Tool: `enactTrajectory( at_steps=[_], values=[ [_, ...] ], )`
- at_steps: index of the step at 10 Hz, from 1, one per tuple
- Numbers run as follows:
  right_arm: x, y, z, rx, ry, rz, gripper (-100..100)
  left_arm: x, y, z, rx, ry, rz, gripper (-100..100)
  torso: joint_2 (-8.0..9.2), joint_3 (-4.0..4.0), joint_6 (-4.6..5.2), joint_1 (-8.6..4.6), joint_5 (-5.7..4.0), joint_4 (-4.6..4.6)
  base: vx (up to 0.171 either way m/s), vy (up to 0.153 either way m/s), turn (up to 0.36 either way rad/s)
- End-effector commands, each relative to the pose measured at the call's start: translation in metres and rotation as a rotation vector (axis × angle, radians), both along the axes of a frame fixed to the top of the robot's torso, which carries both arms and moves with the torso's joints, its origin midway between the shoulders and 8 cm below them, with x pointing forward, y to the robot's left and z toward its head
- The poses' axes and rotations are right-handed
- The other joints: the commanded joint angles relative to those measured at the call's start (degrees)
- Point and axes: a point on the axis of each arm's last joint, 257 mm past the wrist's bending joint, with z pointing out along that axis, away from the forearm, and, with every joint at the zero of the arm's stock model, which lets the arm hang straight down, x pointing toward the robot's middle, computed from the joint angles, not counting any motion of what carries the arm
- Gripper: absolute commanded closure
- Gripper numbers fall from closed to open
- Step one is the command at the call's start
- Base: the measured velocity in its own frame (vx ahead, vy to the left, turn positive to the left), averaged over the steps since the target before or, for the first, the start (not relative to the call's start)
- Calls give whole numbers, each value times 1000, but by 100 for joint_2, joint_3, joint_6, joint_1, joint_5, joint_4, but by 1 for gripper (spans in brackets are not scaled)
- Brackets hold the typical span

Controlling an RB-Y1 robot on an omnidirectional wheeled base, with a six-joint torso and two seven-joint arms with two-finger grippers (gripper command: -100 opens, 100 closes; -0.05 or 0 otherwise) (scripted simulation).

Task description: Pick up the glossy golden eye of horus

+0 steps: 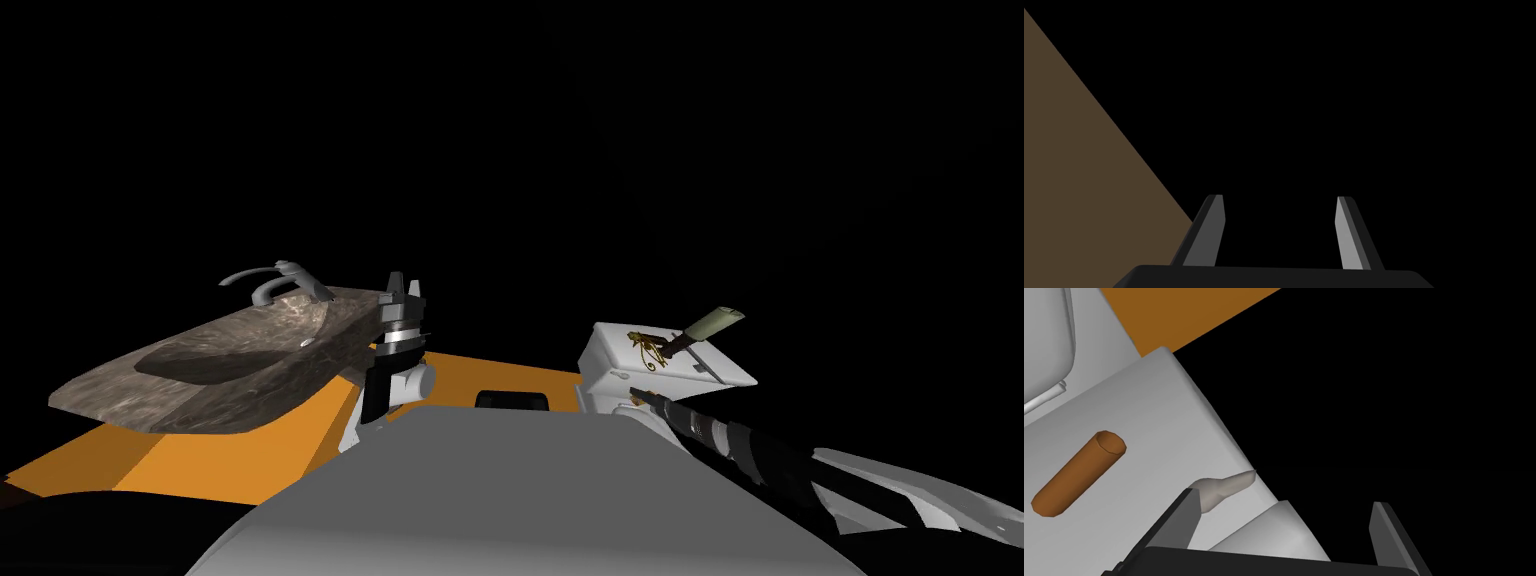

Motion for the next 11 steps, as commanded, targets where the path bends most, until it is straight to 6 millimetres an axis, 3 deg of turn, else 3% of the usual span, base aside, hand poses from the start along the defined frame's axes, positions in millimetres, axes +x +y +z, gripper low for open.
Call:
enactTrajectory(
  at_steps=[1, 6, 7, 8, 10, 11],
  values=[
    [-13, -19, 1, -46, 45, 0, -100, 0, 0, 0, 0, 0, 0, 0, 0, 0, 0, 0, 0, 0, 12, 11, 196],
    [-31, -64, 10, -162, 131, 24, -100, 0, 0, 0, 0, 0, 0, 0, -5, -3, -5, 3, 1, -1, 18, 6, 156],
    [-40, -83, 16, -210, 168, 30, -100, 0, 0, 0, 0, 0, 0, 0, -4, -2, -1, 3, 1, -1, 19, 9, 198],
    [-40, -83, 16, -210, 168, 30, -100, 0, 0, 0, 0, 0, 0, 0, -6, -3, -5, 3, 1, -1, 17, 3, 103],
    [-55, -116, 27, -289, 230, 34, -100, 0, 0, 0, 0, 0, 0, 0, -4, -2, -3, 3, 1, -1, 22, 8, 224],
    [-53, -118, 30, -298, 232, 40, -100, 0, 0, 0, 0, 0, 0, 0, -8, -5, -5, 4, 1, -2, 22, 1, 95]
  ],
)
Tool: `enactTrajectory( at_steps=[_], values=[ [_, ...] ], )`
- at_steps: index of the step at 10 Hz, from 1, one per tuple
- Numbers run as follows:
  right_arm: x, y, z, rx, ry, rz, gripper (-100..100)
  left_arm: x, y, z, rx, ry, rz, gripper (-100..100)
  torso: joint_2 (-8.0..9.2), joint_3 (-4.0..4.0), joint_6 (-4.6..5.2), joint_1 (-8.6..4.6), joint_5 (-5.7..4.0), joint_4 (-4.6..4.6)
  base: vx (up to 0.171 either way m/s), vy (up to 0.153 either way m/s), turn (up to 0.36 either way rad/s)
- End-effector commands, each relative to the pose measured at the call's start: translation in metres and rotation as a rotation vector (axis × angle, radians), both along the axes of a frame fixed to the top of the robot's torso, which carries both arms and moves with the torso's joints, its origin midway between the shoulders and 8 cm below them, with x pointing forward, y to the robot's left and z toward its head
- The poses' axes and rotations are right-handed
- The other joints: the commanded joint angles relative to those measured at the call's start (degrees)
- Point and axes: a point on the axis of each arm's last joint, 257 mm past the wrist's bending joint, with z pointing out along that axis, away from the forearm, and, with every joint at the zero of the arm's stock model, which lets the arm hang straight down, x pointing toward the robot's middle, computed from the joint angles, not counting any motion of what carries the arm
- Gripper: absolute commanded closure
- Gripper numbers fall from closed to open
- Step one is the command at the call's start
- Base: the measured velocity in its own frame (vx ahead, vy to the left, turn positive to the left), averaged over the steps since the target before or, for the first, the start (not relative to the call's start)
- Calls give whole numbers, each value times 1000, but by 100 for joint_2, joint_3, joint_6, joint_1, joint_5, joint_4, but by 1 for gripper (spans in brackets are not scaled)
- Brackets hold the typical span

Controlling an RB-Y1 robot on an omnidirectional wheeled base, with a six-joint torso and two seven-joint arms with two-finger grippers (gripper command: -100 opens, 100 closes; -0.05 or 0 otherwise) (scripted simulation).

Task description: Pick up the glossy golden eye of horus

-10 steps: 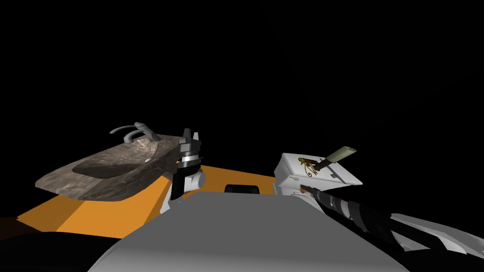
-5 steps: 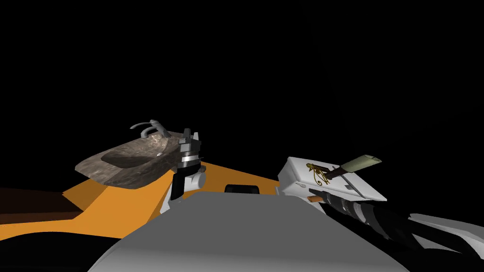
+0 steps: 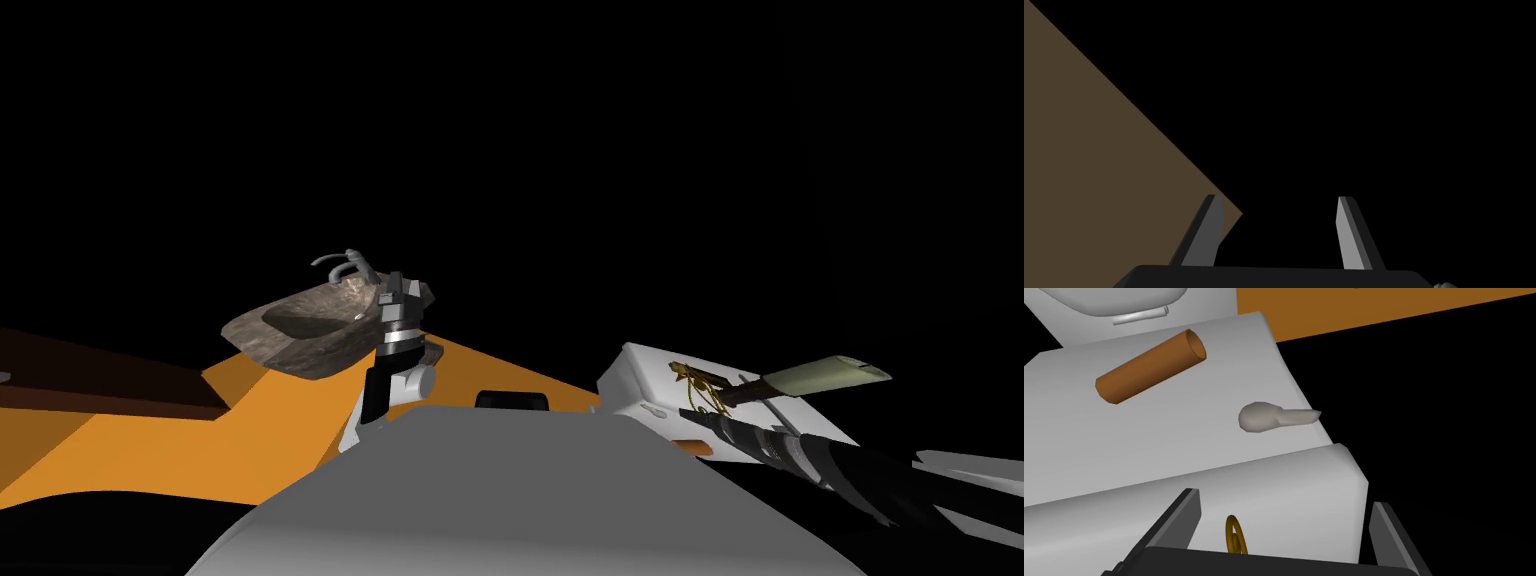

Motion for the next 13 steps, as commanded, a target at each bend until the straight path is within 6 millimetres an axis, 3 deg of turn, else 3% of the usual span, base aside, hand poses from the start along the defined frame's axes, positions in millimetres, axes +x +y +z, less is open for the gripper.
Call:
enactTrajectory(
  at_steps=[1, 6, 8, 9, 10, 13],
  values=[
    [-6, -18, 10, -48, 33, 10, -100, 0, 0, 0, 0, 0, 0, 0, 0, 0, 0, 0, 0, 0, 18, 2, 133],
    [-16, -63, 40, -172, 109, 30, -100, 0, 0, 0, 0, 0, 0, 0, 1, 1, -3, 2, 1, 0, 19, 2, 144],
    [-16, -67, 43, -179, 113, 32, -100, 0, 0, 0, 0, 0, 0, 0, 1, 1, 0, 1, -1, 1, 14, 0, 63],
    [-16, -68, 44, -180, 113, 31, 0, 0, 0, 0, 0, 0, 0, 0, 7, 4, 3, 0, -2, 2, 0, 0, 0],
    [-18, -71, 38, -155, 93, 9, -100, 0, 0, 0, 0, 0, 0, 0, 11, 7, 3, -1, -2, 3, -65, 19, 292],
    [-23, -89, 38, -160, 82, -22, -100, 0, 0, 0, 0, 0, 0, 0, 51, 29, -1, 10, 0, 12, -95, 29, 204]
  ],
)
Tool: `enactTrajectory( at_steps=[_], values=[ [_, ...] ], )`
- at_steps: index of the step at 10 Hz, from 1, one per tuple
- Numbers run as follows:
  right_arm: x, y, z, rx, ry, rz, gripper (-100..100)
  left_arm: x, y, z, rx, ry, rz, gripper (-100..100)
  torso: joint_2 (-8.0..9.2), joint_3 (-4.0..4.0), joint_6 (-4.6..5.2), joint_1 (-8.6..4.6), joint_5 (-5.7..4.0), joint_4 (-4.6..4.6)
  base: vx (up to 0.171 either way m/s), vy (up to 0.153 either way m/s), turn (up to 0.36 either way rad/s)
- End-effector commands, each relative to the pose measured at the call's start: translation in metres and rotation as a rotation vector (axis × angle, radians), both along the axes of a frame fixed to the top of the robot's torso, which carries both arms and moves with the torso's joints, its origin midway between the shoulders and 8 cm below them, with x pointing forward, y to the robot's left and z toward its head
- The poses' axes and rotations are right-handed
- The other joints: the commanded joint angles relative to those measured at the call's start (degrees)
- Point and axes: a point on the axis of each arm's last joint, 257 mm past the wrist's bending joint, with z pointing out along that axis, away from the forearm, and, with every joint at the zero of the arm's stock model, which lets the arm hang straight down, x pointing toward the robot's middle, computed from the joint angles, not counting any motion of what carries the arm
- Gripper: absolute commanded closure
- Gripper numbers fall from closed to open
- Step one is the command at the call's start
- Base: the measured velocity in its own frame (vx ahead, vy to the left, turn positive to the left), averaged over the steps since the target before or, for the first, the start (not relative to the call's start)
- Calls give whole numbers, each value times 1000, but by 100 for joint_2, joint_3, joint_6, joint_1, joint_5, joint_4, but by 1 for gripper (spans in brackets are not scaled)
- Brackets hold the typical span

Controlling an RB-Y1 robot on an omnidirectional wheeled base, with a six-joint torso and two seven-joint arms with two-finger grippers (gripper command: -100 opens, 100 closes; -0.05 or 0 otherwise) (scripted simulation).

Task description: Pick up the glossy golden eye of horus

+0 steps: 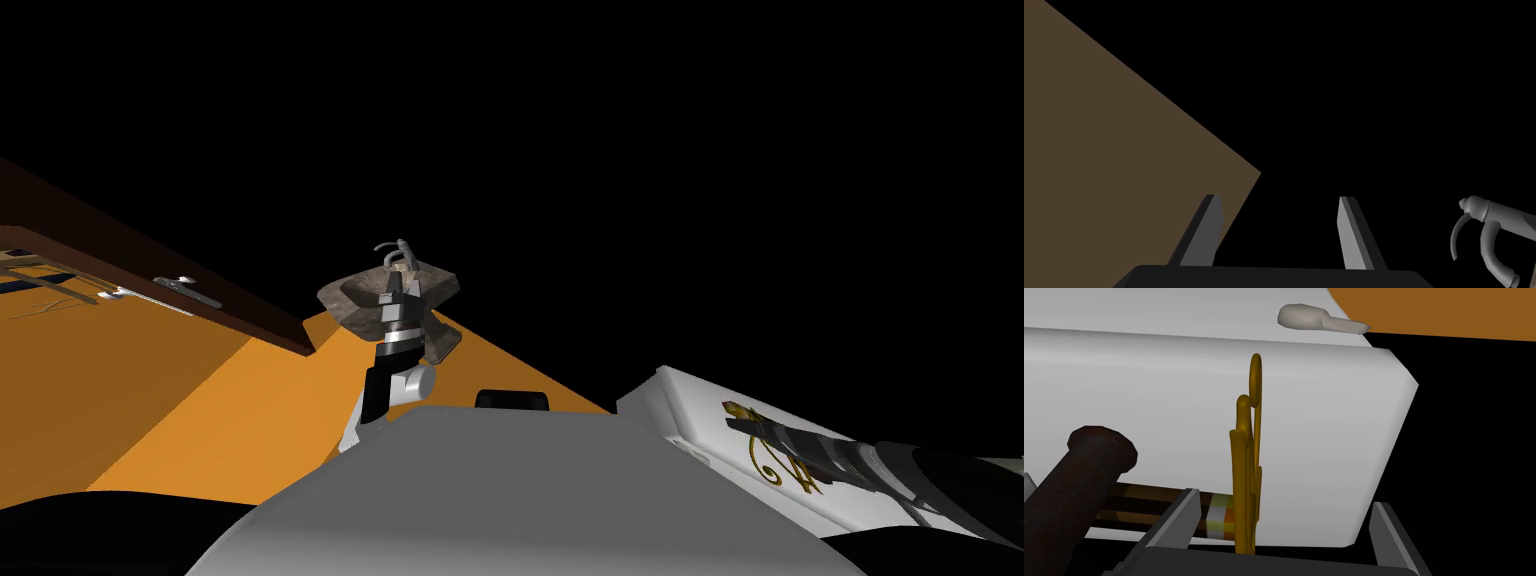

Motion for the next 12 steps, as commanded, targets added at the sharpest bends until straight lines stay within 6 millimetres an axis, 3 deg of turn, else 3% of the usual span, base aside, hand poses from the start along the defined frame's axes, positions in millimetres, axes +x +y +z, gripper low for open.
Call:
enactTrajectory(
  at_steps=[1, 7, 8, 12],
  values=[
    [-3, -11, 2, -16, 0, -16, -100, 0, 0, 0, 0, 0, 0, 0, 0, 0, 0, 0, 0, 0, -28, 13, -17],
    [-20, -38, -2, -14, -16, -85, -100, 0, 0, 0, 0, 0, 0, 0, -11, -6, 0, -5, 0, -3, -52, 20, 144],
    [-26, -34, -9, 20, -27, -110, -100, 0, 0, 0, 0, 0, 0, 0, -17, -10, 3, -8, -1, -4, -62, 34, 242],
    [-47, -57, -9, -2, -14, -167, -100, 0, 0, 0, 0, 0, 0, 0, -11, -8, -6, 0, -1, -4, -59, 34, 157]
  ],
)
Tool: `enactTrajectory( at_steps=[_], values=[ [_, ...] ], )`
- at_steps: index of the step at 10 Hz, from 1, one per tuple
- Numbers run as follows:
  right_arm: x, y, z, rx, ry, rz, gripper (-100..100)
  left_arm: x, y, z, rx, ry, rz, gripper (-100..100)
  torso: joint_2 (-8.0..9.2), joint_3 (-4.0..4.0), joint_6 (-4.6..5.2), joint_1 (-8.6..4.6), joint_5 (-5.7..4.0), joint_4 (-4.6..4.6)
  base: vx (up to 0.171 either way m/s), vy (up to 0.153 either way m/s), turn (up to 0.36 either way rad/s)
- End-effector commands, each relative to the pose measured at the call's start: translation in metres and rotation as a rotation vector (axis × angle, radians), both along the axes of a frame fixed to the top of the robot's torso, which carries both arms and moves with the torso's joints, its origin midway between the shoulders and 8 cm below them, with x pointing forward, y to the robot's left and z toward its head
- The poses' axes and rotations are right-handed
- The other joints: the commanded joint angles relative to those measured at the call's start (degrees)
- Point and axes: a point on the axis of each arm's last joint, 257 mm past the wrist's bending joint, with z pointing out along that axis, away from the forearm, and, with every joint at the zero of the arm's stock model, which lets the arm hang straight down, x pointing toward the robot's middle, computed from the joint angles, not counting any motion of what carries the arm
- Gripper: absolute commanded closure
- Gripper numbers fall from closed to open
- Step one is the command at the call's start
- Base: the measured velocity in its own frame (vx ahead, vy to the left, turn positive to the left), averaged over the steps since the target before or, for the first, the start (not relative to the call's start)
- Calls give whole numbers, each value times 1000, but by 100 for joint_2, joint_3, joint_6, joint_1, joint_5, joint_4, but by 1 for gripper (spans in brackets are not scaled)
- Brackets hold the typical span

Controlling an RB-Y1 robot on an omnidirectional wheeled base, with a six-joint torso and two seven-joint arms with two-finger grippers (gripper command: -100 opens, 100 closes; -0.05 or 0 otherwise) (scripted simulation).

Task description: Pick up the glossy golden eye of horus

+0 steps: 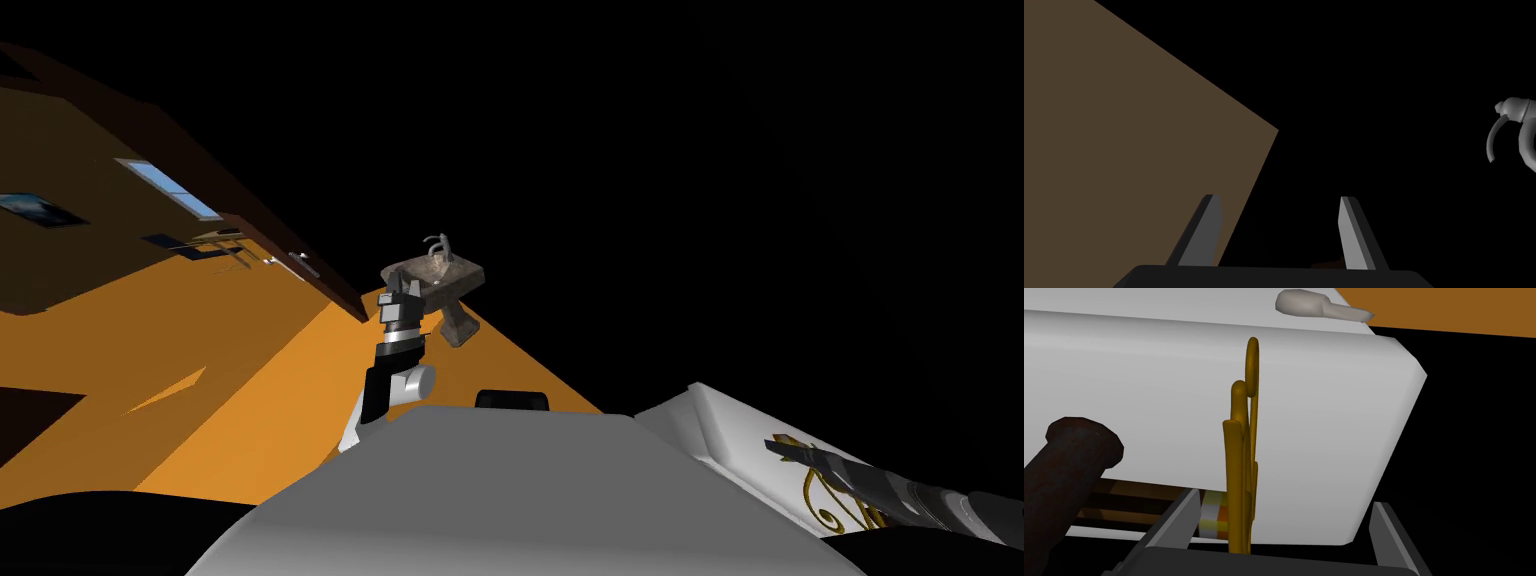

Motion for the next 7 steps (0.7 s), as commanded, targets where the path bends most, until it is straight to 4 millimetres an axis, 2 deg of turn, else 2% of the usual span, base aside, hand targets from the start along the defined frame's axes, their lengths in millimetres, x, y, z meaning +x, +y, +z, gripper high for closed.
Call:
enactTrajectory(
  at_steps=[1, 2, 3, 4, 5, 6, 7],
  values=[
    [-9, -1, -7, 22, -8, -36, -100, 0, 0, 0, 0, 0, 0, 0, 0, 0, 0, 0, 0, 0, -89, 49, 299],
    [-18, -9, -6, 7, 6, -53, -100, 0, 0, 0, 0, 0, 0, 0, 6, 3, -8, 3, 0, 0, -75, 37, 171],
    [-21, -19, -1, -13, 13, -64, -100, 0, 0, 0, 0, 0, 0, 0, 5, 3, 1, -1, 0, 1, -26, 14, -33],
    [-21, -19, -1, -13, 13, -64, -100, 0, 0, 0, 0, 0, 0, 0, -5, -2, 3, -9, -2, 0, 0, 4, -32],
    [-33, -14, -11, 19, 9, -98, -100, 0, 0, 0, 0, 0, 0, 0, -15, -9, 1, -13, -3, -3, -45, 38, 288],
    [-41, -28, -4, -11, 25, -117, -100, 0, 0, 0, 0, 0, 0, 0, -9, -6, -9, -5, -3, -3, -62, 46, 194],
    [-59, -24, -16, 18, 39, -151, -100, 0, 0, 0, 0, 0, 0, 0, -4, -3, -1, -2, 0, -1, -94, 62, 318]
  ],
)
